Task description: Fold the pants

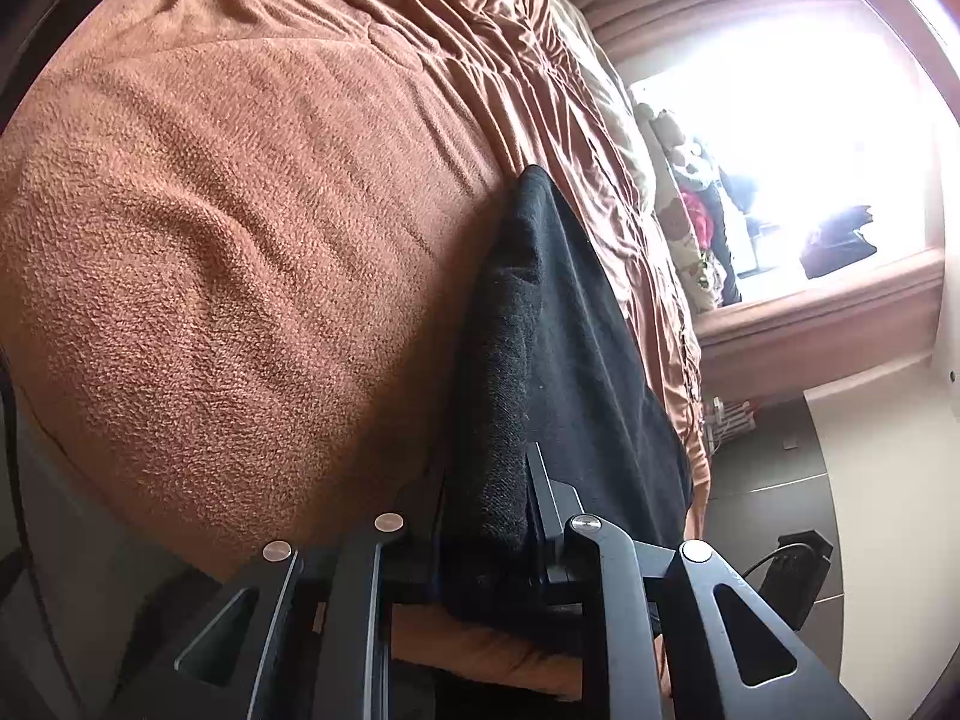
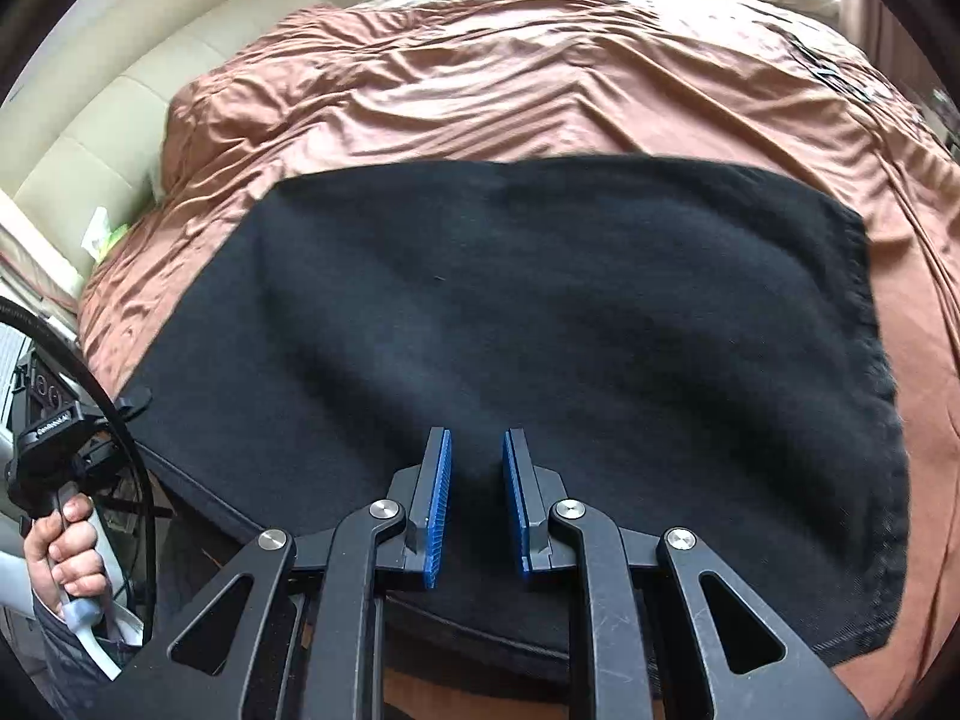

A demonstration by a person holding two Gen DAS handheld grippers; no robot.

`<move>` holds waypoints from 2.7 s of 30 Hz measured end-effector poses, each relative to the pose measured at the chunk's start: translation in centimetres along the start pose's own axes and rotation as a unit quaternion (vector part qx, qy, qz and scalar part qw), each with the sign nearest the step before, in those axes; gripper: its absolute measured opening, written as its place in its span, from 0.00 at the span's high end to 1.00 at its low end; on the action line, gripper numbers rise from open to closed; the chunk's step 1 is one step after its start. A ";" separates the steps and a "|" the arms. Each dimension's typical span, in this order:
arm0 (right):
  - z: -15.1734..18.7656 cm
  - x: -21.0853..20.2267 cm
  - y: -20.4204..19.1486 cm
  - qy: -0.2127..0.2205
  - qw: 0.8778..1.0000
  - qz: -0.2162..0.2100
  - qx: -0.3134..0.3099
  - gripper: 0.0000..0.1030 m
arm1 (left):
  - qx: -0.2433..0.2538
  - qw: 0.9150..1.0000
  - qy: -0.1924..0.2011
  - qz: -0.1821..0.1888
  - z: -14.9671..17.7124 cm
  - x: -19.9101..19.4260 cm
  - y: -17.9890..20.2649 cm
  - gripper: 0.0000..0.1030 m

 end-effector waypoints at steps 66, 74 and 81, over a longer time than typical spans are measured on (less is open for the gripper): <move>-4.4 11.2 -1.3 -0.056 0.998 0.027 0.008 1.00 | -0.093 0.995 0.008 0.030 1.3 -0.8 -1.7 0.81; -1.4 8.7 -2.2 -0.070 0.997 0.012 0.003 1.00 | -0.097 0.995 0.013 0.031 1.8 -1.2 -1.9 0.79; 1.7 6.0 -2.9 -0.076 0.997 -0.010 0.006 1.00 | -0.098 0.995 0.011 0.030 1.9 -1.1 -1.9 0.77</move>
Point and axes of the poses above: each gripper's, at about its wrist camera, not at the fingertips, and x roughly the way its jaws point, y to its right, z to its underside, the point moved 7 cm from there along x, roughly the way its jaws point, and after that the axes turned 9 degrees about y, right-handed, at the moved point
